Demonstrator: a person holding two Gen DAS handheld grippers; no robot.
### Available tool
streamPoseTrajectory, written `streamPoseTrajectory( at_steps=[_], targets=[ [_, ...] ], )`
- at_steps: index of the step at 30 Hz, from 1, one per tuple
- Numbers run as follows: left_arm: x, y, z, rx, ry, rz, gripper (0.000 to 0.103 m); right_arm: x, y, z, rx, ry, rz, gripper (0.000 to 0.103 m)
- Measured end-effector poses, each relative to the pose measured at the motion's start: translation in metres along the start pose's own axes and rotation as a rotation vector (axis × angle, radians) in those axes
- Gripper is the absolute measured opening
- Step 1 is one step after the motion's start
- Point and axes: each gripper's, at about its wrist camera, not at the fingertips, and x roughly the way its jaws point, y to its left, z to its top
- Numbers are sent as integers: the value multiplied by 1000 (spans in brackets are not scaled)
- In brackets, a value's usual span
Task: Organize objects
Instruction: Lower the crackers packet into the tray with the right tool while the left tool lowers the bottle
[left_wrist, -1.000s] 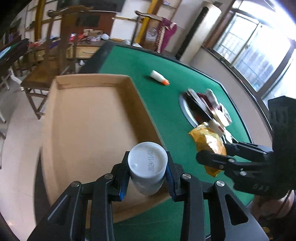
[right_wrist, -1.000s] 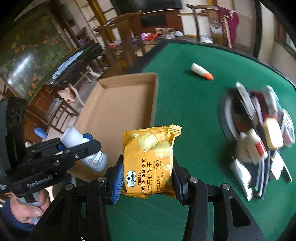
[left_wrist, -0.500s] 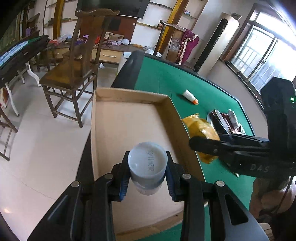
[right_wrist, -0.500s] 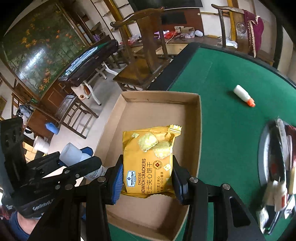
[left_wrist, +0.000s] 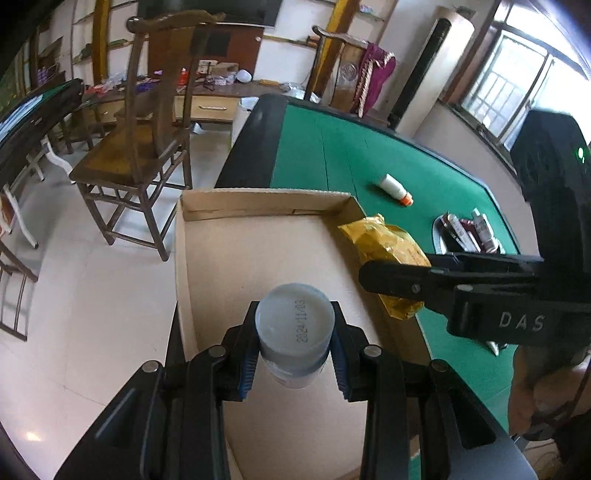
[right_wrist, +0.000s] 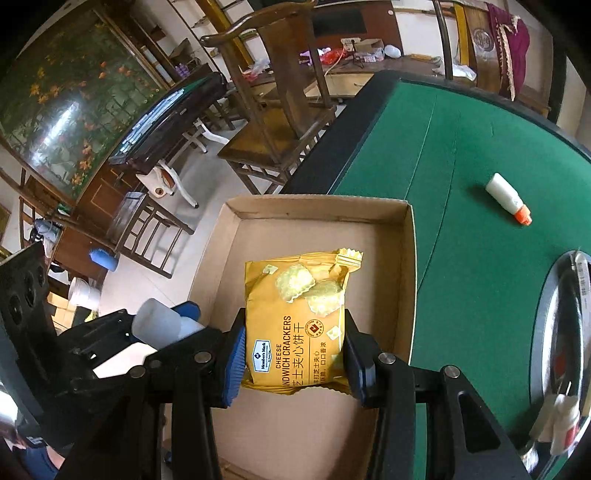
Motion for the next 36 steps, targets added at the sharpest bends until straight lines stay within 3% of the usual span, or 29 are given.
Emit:
streamPoseTrajectory(
  at_steps=[9,36],
  targets=[
    [39,29,30,-3,111,-18,33,27,-11,23,41,21,-3,50],
    [87,56,65,-21,184,-48,34,62,-25,38,127,35,17,50]
  ],
)
